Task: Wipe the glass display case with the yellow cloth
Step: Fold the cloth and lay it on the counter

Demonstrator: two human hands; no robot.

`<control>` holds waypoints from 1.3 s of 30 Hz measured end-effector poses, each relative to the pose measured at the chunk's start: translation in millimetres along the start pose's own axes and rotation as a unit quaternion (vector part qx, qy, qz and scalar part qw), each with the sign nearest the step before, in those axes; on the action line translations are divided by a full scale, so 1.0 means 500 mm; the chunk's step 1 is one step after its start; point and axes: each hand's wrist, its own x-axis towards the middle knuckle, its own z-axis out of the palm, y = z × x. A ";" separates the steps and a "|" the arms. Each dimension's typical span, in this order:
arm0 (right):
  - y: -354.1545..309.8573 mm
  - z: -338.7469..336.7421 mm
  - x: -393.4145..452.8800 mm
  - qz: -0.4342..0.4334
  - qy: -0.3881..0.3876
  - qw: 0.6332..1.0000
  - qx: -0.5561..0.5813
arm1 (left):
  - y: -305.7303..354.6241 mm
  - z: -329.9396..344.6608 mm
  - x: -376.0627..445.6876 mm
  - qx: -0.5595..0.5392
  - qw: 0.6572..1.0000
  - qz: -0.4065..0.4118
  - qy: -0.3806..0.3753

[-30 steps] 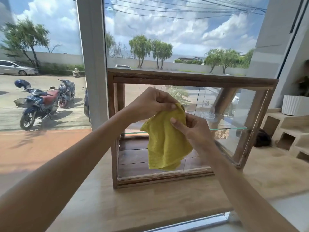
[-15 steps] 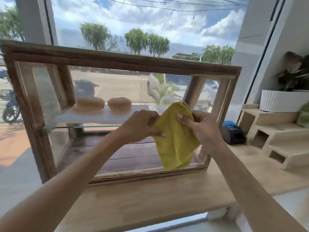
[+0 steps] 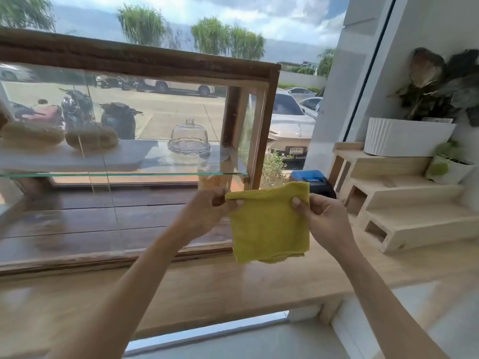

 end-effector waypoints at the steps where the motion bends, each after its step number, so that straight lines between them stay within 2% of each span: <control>1: 0.018 -0.018 0.001 0.004 -0.002 1.000 -0.001 | -0.007 0.033 0.002 -0.057 0.998 -0.011 0.008; 3: 0.053 -0.045 0.000 0.013 -0.004 1.000 -0.004 | -0.022 0.101 0.004 -0.148 0.988 -0.032 0.039; 6: 0.109 -0.072 -0.004 0.017 -0.009 0.999 -0.041 | -0.039 0.191 0.005 -0.177 0.978 -0.038 0.101; 11: 0.207 -0.099 -0.015 0.054 -0.019 0.990 -0.126 | -0.093 0.291 0.011 -0.041 0.984 -0.038 0.169; 15: 0.275 -0.093 -0.020 0.102 -0.060 0.974 -0.192 | -0.143 0.343 0.017 0.085 0.970 -0.104 0.201; 19: 0.325 -0.076 -0.016 0.137 -0.086 0.951 -0.265 | -0.186 0.362 0.038 0.134 0.957 -0.179 0.187; 23: 0.331 -0.068 0.000 0.147 -0.095 0.929 -0.325 | -0.180 0.361 0.052 0.187 0.946 -0.169 0.204; 25: 0.324 -0.065 0.003 0.120 -0.106 0.917 -0.366 | -0.168 0.363 0.050 0.262 0.934 -0.142 0.198; 28: 0.320 -0.058 -0.001 0.026 -0.098 0.904 -0.416 | -0.160 0.377 0.042 0.352 0.911 -0.094 0.195; 30: 0.316 -0.047 -0.008 -0.016 -0.105 0.908 -0.406 | -0.161 0.390 0.039 0.394 0.903 -0.065 0.160; 32: 0.321 -0.034 -0.018 -0.004 -0.146 0.909 -0.390 | -0.172 0.402 0.037 0.417 0.901 -0.078 0.091; 35: 0.336 -0.025 -0.038 0.073 -0.234 0.880 -0.406 | -0.196 0.407 0.023 0.421 0.895 -0.145 -0.007; 39: 0.339 -0.033 -0.052 0.106 -0.263 0.850 -0.444 | -0.206 0.403 0.002 0.423 0.891 -0.162 -0.026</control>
